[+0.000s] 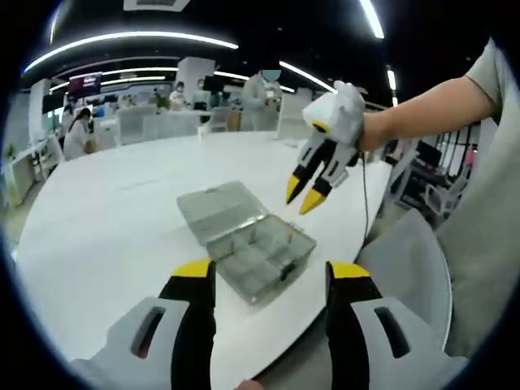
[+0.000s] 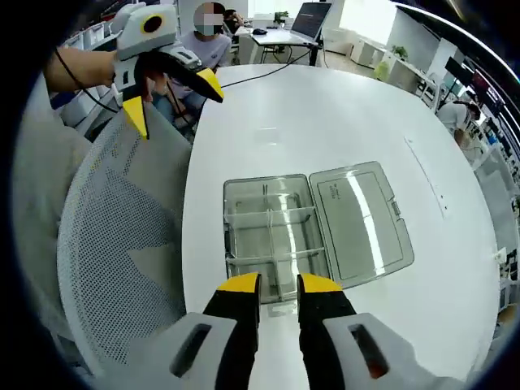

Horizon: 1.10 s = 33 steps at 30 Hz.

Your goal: Insert the divider into the dual guide fixture by aligning both edges with the guide slots and pushing it downward to the bottom, including one-sided entry, uneven engagement, binding, and posture correction.

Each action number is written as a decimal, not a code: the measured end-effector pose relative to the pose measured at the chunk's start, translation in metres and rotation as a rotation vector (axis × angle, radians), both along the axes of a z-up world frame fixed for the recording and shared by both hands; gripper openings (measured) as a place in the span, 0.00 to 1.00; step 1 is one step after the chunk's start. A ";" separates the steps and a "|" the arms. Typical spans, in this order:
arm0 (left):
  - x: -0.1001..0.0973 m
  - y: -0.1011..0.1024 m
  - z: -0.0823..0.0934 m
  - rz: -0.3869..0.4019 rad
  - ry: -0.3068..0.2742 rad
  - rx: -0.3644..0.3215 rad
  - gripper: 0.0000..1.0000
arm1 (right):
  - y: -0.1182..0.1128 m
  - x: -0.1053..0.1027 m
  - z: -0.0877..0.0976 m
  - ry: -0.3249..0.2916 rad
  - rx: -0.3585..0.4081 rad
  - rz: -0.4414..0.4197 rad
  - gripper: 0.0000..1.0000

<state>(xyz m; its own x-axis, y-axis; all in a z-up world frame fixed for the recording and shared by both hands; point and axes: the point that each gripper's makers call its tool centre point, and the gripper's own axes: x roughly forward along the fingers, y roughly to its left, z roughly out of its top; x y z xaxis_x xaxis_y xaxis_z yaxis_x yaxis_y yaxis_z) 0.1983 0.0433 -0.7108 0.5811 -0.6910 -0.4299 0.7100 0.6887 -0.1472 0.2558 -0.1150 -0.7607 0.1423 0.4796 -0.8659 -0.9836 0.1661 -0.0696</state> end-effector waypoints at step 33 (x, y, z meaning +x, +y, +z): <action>0.056 0.093 -0.103 -0.264 0.082 0.449 0.52 | 0.005 -0.072 0.023 -0.045 0.330 -0.288 0.36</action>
